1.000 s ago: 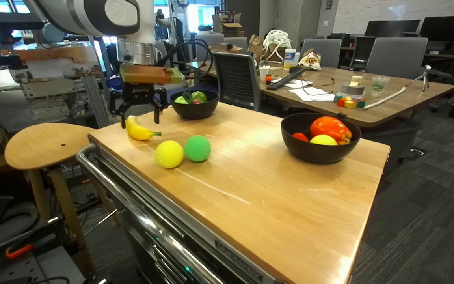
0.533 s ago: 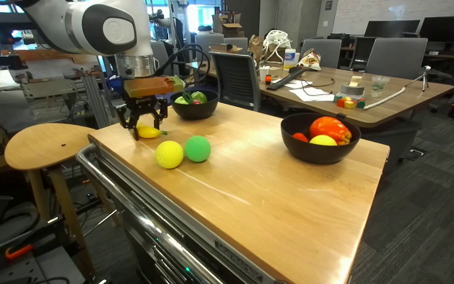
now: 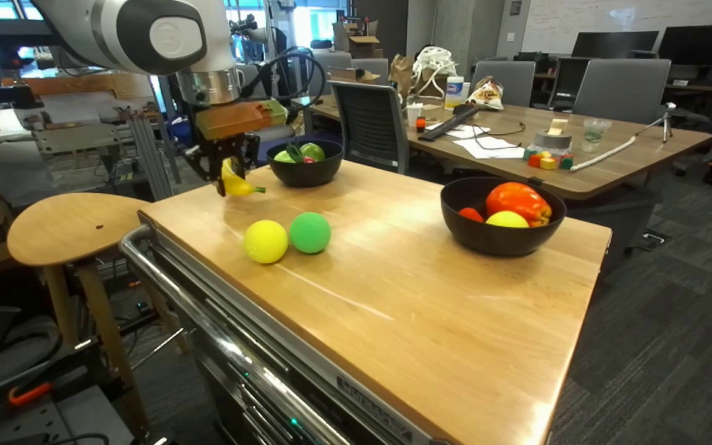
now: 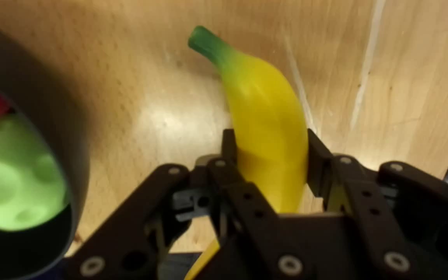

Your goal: Place the fruits and vegetables in the two black bowls

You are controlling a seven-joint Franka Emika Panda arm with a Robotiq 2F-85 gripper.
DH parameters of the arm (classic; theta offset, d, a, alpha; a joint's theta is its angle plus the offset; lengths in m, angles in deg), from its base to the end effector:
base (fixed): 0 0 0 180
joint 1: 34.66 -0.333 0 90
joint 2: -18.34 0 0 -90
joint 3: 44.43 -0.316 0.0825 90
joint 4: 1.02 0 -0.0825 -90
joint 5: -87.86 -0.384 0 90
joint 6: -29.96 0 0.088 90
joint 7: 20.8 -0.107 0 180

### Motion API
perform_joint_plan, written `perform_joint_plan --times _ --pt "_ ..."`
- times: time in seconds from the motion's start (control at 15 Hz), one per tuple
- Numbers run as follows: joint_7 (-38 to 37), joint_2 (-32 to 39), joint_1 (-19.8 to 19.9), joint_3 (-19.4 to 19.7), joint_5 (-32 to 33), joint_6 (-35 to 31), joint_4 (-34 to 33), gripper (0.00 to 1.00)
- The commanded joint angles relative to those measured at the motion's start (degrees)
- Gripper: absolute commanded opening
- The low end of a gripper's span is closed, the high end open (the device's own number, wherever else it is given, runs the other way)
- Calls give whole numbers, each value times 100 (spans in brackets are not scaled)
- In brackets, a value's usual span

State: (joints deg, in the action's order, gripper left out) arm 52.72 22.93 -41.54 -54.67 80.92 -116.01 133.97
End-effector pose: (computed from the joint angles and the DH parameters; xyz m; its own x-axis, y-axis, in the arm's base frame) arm 0.4961 0.1512 0.3066 0.0815 0.9895 0.1192 0.9929 -0.0910 0.0765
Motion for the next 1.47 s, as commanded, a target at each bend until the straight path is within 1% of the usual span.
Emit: perform_joint_plan --times 0.0,0.13,0.2,0.33,0.53,0.87,1.0,1.27,1.33,1.4 --pt "861 -530 -4 -185 -1135 -145 -115 23" --pt "1270 -674 -76 -148 -1803 -141 -383 23" --pt "1354 -667 -106 -87 -1963 -202 -558 23" --pt "1408 -585 -111 20 -2071 -317 -857 23" --pt "1201 -161 9 212 -1795 -485 -1297 23" --pt "887 548 292 411 -1355 -777 -1689 23" --pt "780 785 418 386 -1249 -745 -1855 23" --pt "805 1101 623 211 -1300 -646 -2079 23" --pt "721 1157 627 213 -1222 -663 -2099 24" --pt "705 1205 654 187 -1222 -654 -2130 42"
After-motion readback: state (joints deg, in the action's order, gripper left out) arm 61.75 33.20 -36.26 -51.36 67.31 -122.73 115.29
